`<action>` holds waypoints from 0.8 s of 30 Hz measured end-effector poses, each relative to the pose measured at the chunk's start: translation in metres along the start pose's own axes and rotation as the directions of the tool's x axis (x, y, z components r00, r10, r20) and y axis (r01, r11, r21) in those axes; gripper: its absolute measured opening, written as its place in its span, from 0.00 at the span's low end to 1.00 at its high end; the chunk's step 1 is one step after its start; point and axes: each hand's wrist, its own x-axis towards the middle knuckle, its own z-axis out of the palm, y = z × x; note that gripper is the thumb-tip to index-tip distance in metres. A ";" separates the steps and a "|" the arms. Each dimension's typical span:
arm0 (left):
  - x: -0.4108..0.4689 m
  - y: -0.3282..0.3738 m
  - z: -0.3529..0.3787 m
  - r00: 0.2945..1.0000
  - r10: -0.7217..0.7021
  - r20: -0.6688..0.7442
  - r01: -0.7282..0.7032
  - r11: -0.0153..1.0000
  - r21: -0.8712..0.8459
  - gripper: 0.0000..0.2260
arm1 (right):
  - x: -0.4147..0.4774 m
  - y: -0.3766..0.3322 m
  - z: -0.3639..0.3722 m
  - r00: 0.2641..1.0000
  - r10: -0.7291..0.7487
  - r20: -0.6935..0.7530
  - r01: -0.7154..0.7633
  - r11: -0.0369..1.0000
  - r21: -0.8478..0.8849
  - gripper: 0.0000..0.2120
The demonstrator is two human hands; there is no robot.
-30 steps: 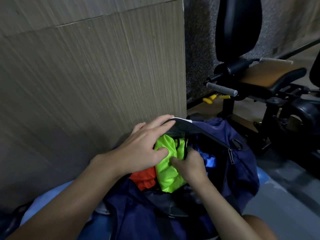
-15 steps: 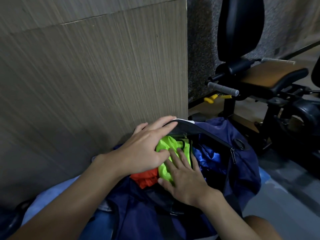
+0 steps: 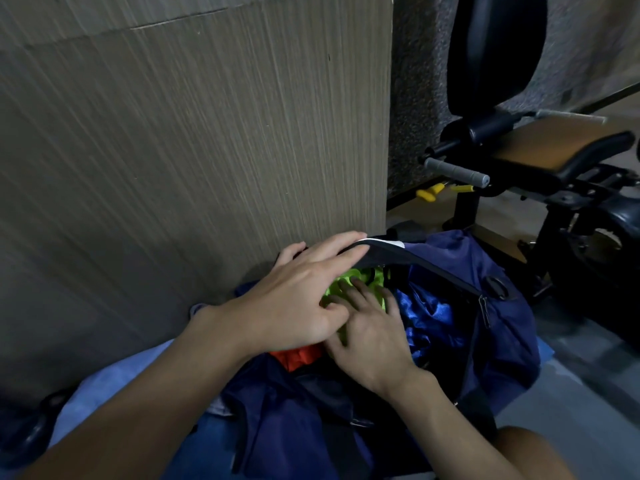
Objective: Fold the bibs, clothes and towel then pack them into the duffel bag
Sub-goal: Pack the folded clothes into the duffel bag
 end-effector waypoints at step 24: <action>-0.005 -0.008 -0.008 0.996 0.070 0.048 -0.074 0.993 0.089 0.38 | 0.015 0.014 0.026 0.966 0.090 0.243 -0.090 0.996 -0.013 0.46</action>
